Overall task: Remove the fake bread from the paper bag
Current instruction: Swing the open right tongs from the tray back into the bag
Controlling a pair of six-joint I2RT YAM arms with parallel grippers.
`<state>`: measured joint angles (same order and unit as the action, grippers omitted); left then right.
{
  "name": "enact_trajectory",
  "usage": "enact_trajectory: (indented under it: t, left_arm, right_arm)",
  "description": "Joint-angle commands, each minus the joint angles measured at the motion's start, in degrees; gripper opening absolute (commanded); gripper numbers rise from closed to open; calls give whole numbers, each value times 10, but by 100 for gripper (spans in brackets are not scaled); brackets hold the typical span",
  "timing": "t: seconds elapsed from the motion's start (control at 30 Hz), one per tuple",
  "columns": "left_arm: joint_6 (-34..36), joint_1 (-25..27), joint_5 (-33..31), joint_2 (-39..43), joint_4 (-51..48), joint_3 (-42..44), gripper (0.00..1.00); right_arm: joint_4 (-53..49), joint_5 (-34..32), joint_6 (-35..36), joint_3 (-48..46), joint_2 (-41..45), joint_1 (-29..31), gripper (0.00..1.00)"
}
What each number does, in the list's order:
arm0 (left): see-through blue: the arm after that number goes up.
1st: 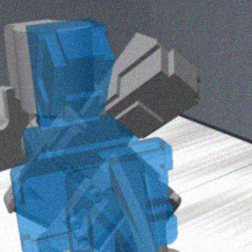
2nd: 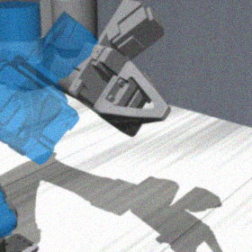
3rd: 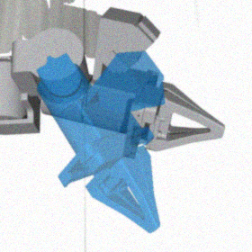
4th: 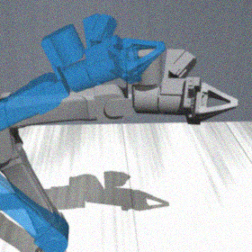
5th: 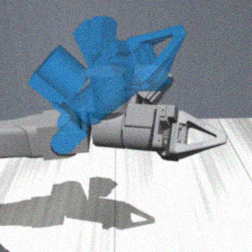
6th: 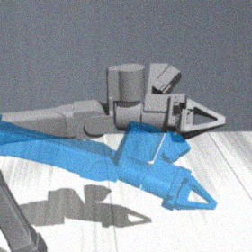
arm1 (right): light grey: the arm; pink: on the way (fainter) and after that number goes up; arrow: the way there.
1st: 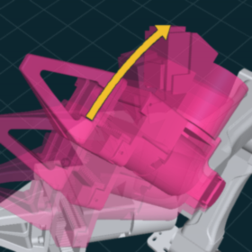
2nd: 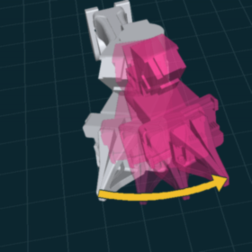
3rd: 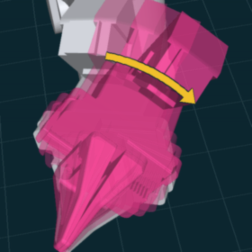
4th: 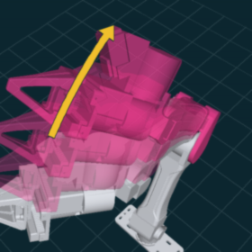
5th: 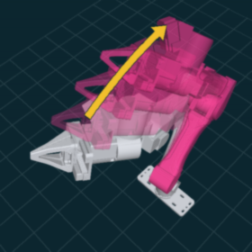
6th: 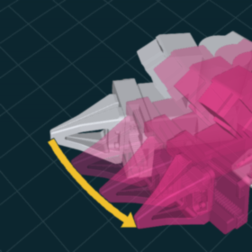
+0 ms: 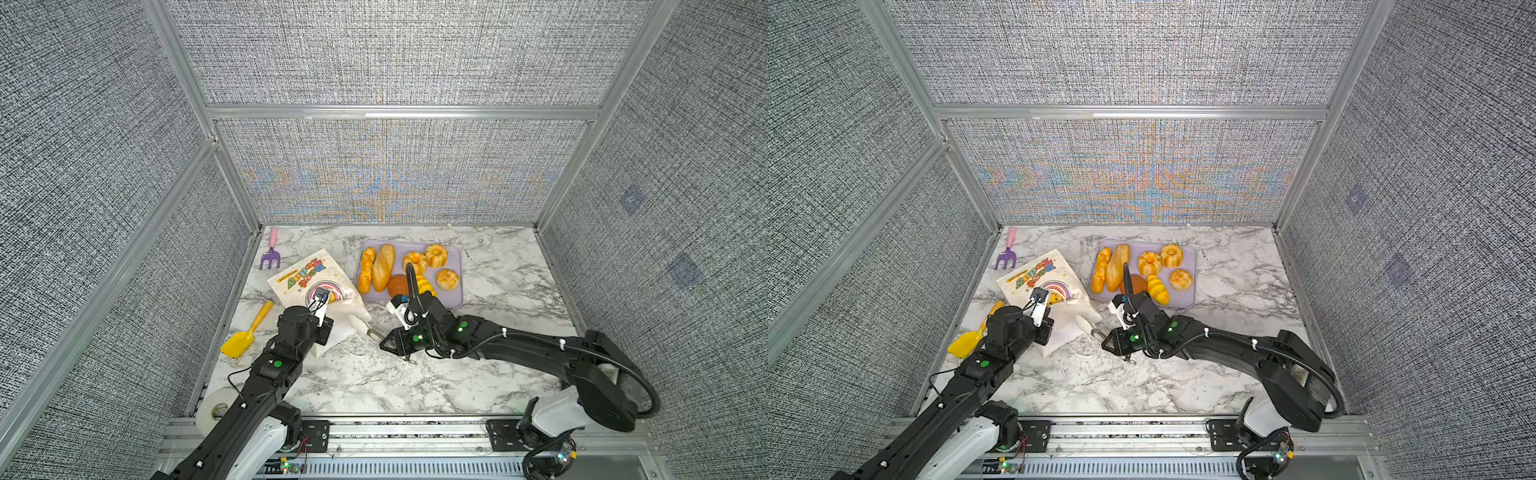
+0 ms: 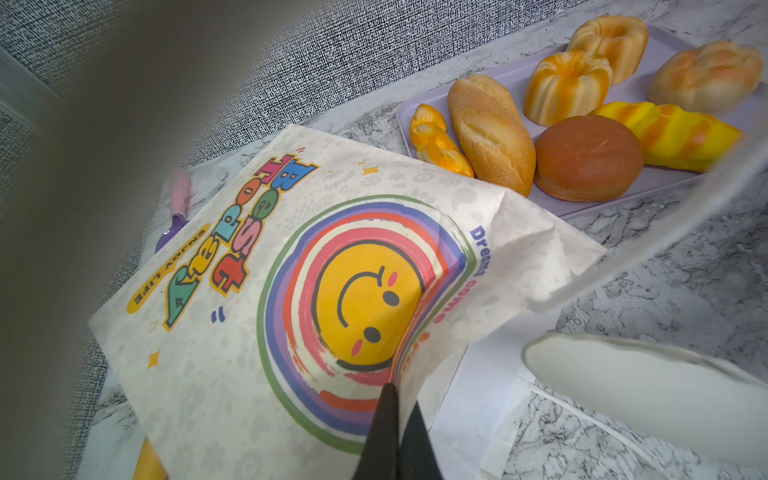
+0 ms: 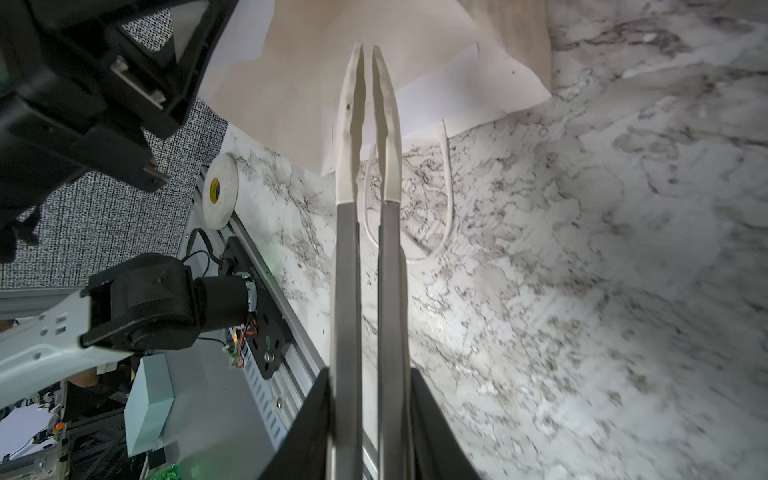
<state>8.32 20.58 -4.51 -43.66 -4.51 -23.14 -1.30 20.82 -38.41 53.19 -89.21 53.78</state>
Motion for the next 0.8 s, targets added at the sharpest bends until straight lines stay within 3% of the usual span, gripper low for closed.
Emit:
enact_trajectory:
  t: [0.0, 0.27, 0.77]
  left_arm:
    - [-5, 0, 1, -3, 7, -2, 0]
    - [-3, 0, 0, -6, 7, -2, 0]
    - [0, -1, 6, -11, 9, -3, 0]
  right_arm:
    - [99, -4, -28, 27, -39, -1, 31]
    - [93, -12, -30, 100, -117, -36, 43]
    - [21, -2, 27, 236, -222, -57, 45]
